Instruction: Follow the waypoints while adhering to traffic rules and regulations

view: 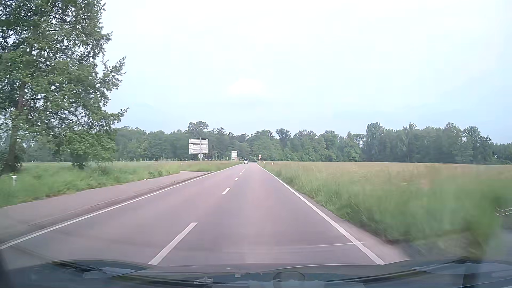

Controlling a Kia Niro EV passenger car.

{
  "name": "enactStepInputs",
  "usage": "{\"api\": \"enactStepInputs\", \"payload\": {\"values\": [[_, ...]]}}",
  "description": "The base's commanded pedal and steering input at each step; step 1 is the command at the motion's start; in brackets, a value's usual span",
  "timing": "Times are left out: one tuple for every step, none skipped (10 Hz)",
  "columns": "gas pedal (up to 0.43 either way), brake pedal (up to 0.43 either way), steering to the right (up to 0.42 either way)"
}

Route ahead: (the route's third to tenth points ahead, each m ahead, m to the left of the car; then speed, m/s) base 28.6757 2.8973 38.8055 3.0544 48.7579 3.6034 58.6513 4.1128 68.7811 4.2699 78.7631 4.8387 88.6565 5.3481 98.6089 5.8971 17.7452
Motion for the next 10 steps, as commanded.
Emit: {"api": "enactStepInputs", "payload": {"values": [[0.197,0.000,-0.012],[0.197,0.000,-0.011],[0.197,0.000,-0.011],[0.197,0.000,-0.011],[0.197,0.000,-0.010],[0.197,0.000,-0.010],[0.197,0.000,-0.010],[0.197,0.000,-0.008],[0.197,0.000,-0.006],[0.197,0.000,-0.004]]}}
